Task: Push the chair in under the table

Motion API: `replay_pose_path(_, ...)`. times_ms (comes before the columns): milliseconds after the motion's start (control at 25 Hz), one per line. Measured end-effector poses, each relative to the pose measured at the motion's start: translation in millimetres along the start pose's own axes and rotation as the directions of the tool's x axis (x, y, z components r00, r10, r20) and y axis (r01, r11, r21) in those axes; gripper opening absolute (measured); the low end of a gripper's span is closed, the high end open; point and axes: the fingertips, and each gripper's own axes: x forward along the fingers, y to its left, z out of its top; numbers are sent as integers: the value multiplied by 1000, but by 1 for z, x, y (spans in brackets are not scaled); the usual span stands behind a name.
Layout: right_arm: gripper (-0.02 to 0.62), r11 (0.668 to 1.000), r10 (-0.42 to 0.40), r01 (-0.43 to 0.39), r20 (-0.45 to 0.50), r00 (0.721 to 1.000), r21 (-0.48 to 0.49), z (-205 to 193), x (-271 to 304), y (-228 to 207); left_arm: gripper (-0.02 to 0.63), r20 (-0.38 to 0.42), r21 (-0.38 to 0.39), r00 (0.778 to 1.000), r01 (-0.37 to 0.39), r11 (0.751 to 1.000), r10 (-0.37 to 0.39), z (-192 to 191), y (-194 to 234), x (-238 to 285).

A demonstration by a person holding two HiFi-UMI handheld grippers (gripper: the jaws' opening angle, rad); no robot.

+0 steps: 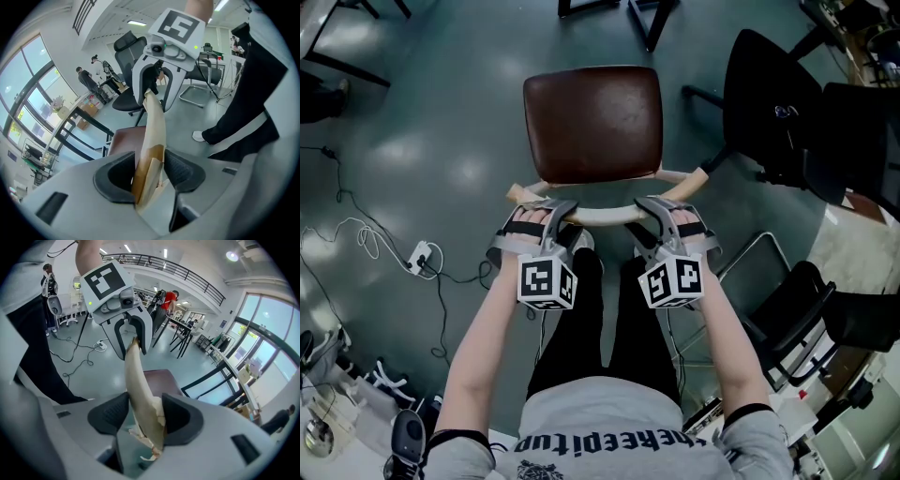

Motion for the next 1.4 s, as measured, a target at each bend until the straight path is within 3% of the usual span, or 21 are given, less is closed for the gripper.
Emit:
replay_pose_path(280, 235, 1000, -29, 29, 1, 1000, 9, 4, 1, -13, 201, 23, 25, 1000, -8, 1000, 7, 3, 12, -2)
replay_pose_path(560, 235, 1000, -18, 19, -23, 1000, 18, -1, 2, 2, 196, 22, 38, 1000, 10, 999, -11, 0, -3, 0)
replay_pose_path(1400, 249, 994, -92, 95, -54, 994, 54, -1, 5, 2, 190, 29, 68, 999, 38, 997, -40, -1, -4, 1)
